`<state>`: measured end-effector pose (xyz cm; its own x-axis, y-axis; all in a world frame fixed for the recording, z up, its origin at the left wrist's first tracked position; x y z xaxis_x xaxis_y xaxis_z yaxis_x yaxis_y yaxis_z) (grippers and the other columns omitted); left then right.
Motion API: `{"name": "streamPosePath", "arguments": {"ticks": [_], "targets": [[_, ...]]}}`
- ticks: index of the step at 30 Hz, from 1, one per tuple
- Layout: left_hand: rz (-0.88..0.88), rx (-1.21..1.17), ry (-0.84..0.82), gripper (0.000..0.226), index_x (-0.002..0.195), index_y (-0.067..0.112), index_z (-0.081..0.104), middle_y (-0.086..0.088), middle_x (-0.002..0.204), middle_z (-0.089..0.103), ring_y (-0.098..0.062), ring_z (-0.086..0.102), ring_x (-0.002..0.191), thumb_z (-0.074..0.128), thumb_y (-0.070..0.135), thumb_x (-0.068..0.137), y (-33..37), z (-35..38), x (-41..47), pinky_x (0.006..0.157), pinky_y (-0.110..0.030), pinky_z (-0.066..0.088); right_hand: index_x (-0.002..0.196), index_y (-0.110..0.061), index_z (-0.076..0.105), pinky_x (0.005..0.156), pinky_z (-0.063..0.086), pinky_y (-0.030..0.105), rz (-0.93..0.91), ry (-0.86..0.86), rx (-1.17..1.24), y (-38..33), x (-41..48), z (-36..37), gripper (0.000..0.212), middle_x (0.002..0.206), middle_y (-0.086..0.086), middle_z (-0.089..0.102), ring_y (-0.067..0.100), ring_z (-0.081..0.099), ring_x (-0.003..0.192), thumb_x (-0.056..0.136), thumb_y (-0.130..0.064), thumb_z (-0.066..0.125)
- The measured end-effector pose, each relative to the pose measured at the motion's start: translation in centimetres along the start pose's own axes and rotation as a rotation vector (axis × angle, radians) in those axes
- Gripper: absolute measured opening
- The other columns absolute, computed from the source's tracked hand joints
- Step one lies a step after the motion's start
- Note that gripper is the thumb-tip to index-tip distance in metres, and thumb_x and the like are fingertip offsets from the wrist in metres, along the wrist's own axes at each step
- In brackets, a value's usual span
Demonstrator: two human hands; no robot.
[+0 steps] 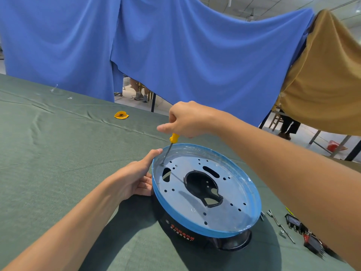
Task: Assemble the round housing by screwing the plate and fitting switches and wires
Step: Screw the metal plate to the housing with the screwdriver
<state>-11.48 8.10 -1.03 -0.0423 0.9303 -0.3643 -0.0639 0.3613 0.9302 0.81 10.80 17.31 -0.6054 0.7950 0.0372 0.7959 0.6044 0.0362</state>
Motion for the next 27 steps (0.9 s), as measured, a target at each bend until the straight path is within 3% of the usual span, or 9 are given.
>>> {"name": "streamPosePath", "arguments": {"ticks": [3, 6, 9, 11, 14, 16, 20, 24, 27], "targets": [[0.000, -0.006, 0.008, 0.072, 0.086, 0.008, 0.070, -0.015, 0.080, 0.062, -0.029, 0.058, 0.074, 0.059, 0.078, 0.071, 0.0, 0.0, 0.0, 0.073, -0.038, 0.059, 0.103, -0.011, 0.062, 0.044, 0.044, 0.017, -0.046, -0.119, 0.167, -0.3, -0.5, -0.6, 0.029, 0.088, 0.006, 0.069, 0.013, 0.060, 0.062, 0.088, -0.035, 0.068], [0.000, -0.010, 0.007, 0.071, 0.084, 0.008, 0.070, -0.014, 0.077, 0.061, -0.028, 0.058, 0.073, 0.059, 0.077, 0.072, 0.0, 0.1, 0.0, 0.072, -0.038, 0.058, 0.088, -0.017, 0.064, 0.043, 0.045, 0.015, -0.098, -0.067, 0.201, -0.2, -0.4, -0.9, 0.005, 0.081, 0.003, 0.069, 0.010, 0.064, 0.059, 0.087, -0.017, 0.068], [-0.004, -0.002, 0.002, 0.073, 0.087, 0.008, 0.070, -0.015, 0.080, 0.062, -0.028, 0.058, 0.074, 0.058, 0.078, 0.071, -0.1, 0.1, 0.1, 0.071, -0.037, 0.058, 0.079, -0.011, 0.064, 0.048, 0.049, 0.021, -0.114, 0.068, 0.056, -0.2, 0.3, -0.4, 0.015, 0.068, 0.006, 0.066, 0.016, 0.066, 0.056, 0.090, -0.021, 0.063], [-0.003, 0.002, 0.006, 0.073, 0.087, 0.009, 0.071, -0.015, 0.080, 0.062, -0.027, 0.058, 0.073, 0.058, 0.079, 0.070, -0.1, 0.0, 0.1, 0.070, -0.036, 0.058, 0.074, -0.006, 0.057, 0.056, 0.045, 0.030, -0.081, 0.109, 0.016, -0.2, 0.8, 0.1, 0.032, 0.069, 0.011, 0.060, 0.028, 0.058, 0.066, 0.094, -0.030, 0.057], [0.003, 0.000, 0.006, 0.071, 0.081, 0.010, 0.070, -0.012, 0.073, 0.061, -0.025, 0.058, 0.066, 0.059, 0.079, 0.069, -0.1, -0.1, 0.2, 0.067, -0.036, 0.058, 0.065, -0.016, 0.040, 0.058, 0.034, 0.031, 0.006, 0.082, -0.010, -0.1, 1.1, 0.5, 0.047, 0.066, 0.003, 0.040, 0.027, 0.045, 0.072, 0.095, -0.050, 0.051], [0.005, -0.006, -0.005, 0.070, 0.078, 0.011, 0.069, -0.012, 0.071, 0.061, -0.025, 0.057, 0.065, 0.060, 0.079, 0.067, -0.1, -0.1, 0.3, 0.065, -0.035, 0.058, 0.072, -0.015, 0.049, 0.049, 0.035, 0.026, 0.017, -0.001, -0.008, -0.2, 0.9, 0.1, 0.045, 0.064, 0.001, 0.048, 0.020, 0.049, 0.060, 0.090, -0.056, 0.055], [0.002, 0.000, 0.003, 0.071, 0.077, 0.010, 0.070, -0.013, 0.073, 0.062, -0.026, 0.058, 0.067, 0.060, 0.079, 0.067, -0.1, -0.1, 0.4, 0.064, -0.035, 0.058, 0.103, -0.007, 0.063, 0.036, 0.038, 0.014, -0.018, -0.088, 0.155, -0.1, 0.4, -0.8, 0.021, 0.069, 0.003, 0.060, 0.012, 0.053, 0.049, 0.088, -0.023, 0.063], [0.000, 0.001, 0.008, 0.073, 0.082, 0.008, 0.071, -0.015, 0.075, 0.063, -0.027, 0.059, 0.068, 0.060, 0.079, 0.066, -0.2, -0.1, 0.4, 0.065, -0.035, 0.058, 0.090, -0.006, 0.062, 0.043, 0.039, 0.023, -0.040, 0.075, 0.042, 0.0, 0.8, -0.2, 0.022, 0.072, 0.008, 0.058, 0.021, 0.053, 0.059, 0.090, -0.028, 0.062], [-0.003, 0.001, 0.002, 0.076, 0.087, 0.007, 0.072, -0.016, 0.080, 0.065, -0.028, 0.060, 0.072, 0.059, 0.080, 0.069, -0.2, -0.1, 0.6, 0.071, -0.039, 0.059, 0.069, -0.012, 0.045, 0.049, 0.029, 0.029, 0.002, 0.080, 0.002, 0.0, 1.1, 0.5, 0.041, 0.067, 0.004, 0.042, 0.025, 0.044, 0.066, 0.096, -0.042, 0.053]]}}
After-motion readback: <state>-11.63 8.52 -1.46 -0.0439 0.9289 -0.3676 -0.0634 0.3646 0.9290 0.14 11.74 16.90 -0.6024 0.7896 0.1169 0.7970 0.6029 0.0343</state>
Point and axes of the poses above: each hand's wrist, its own x-axis towards the middle knuckle, its own z-axis out of the palm, y = z × x, the point moved 2 cm from there along x, towards the middle knuckle
